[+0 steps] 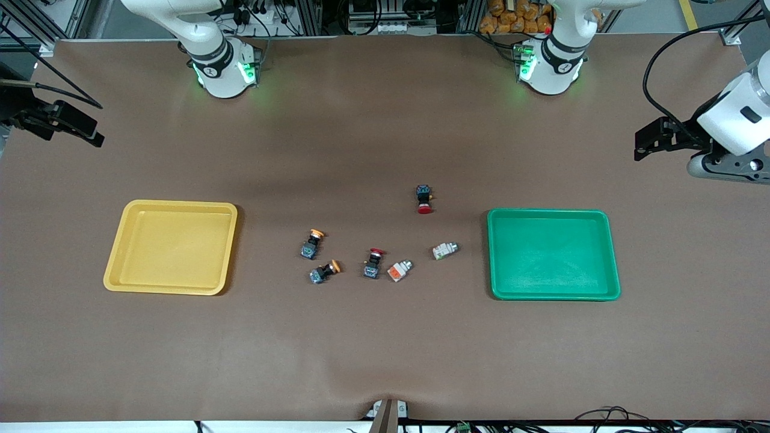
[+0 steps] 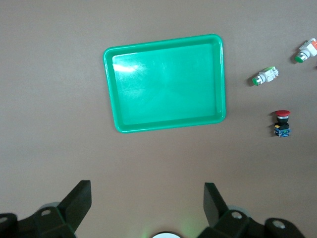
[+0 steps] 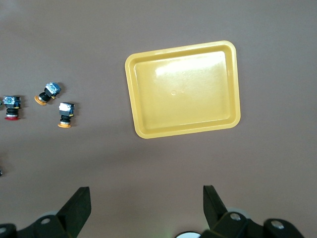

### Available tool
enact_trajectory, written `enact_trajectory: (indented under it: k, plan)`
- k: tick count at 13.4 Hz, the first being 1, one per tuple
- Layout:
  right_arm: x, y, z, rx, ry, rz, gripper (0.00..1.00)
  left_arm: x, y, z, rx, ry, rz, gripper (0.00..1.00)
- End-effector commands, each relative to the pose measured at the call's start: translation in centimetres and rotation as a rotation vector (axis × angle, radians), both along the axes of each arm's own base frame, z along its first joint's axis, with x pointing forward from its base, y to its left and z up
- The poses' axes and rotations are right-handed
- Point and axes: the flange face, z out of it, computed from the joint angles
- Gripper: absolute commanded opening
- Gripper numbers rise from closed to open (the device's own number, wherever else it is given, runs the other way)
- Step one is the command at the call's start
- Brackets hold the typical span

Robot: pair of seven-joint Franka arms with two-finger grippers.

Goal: Place green and yellow buttons in trays

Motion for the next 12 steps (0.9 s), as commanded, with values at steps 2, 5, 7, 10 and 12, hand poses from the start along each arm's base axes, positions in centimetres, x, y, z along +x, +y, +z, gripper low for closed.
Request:
enact_trajectory:
  k: [2, 5, 7, 10, 12]
  plan:
    - [0.1, 0.2, 0.0, -0.009, -0.001, -0.008, 1.0, -0.3, -0.3, 0.7, -0.006, -0.011, -0.003, 1.0]
    - [0.1, 0.2, -0.1, -0.009, 0.0, -0.008, 1.0, 0.0, -1.2, 1.0, -0.005, -0.019, -0.016, 1.0]
    - [0.2, 0.3, -0.2, -0.009, 0.002, -0.006, 1.0, 0.4, -1.6, 0.5, -0.004, -0.011, -0.021, 1.0]
    - [0.5, 0.3, -0.9, -0.01, 0.016, -0.006, 1.0, 1.6, -1.9, 0.2, -0.016, -0.014, 0.019, 1.0]
    - [0.5, 0.3, -0.8, -0.01, 0.014, -0.006, 1.0, 3.2, -3.8, -1.3, -0.017, -0.001, 0.052, 1.0]
